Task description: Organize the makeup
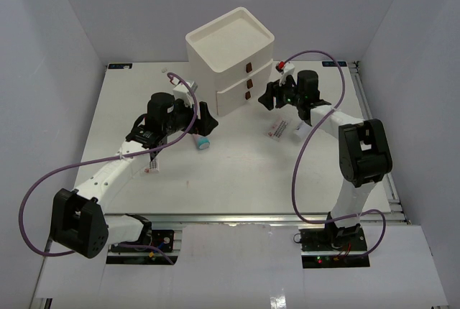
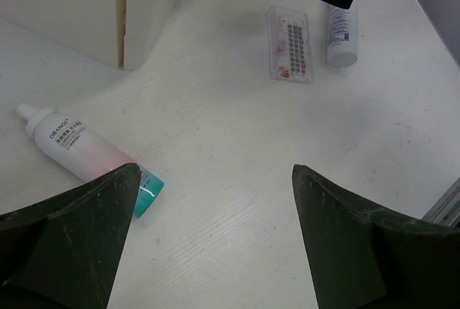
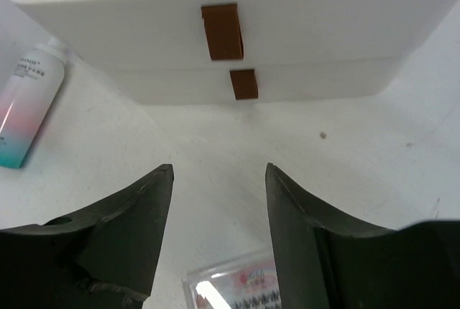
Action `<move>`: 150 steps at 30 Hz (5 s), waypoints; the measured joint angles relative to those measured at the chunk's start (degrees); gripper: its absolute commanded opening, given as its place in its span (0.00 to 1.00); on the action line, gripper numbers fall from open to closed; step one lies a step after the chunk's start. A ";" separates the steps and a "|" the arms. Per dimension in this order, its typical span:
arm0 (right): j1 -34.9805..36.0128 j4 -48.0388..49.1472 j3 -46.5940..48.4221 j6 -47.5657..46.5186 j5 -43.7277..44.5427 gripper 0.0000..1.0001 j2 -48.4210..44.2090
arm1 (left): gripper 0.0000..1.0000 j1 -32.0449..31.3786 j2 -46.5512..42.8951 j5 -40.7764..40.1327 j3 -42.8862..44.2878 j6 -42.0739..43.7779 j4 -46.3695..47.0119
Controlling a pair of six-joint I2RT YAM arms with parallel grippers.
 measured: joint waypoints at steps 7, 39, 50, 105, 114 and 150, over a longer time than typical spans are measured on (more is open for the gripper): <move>0.87 -2.37 13.39 -0.73 -0.44 0.73 8.79 | 0.98 0.01 0.02 -0.03 -0.15 -0.02 0.00; 4.39 -6.64 23.22 -0.12 3.62 0.08 17.12 | 0.98 0.66 0.35 0.01 -0.18 -0.02 0.00; 3.91 -2.15 8.59 -1.76 4.40 0.08 7.37 | 0.98 0.66 0.35 0.21 -0.18 -0.02 0.00; -13.51 -33.98 -2.89 19.79 24.74 0.78 -4.56 | 0.98 0.68 -1.81 2.33 -0.31 -0.91 0.48; -14.02 -33.57 0.04 21.32 24.73 0.33 1.40 | 0.98 0.68 -1.81 2.26 -0.31 -0.89 0.48; 12.35 -33.01 18.97 -66.41 15.34 0.08 -8.41 | 0.98 0.70 -1.84 -0.17 -0.52 -0.43 0.48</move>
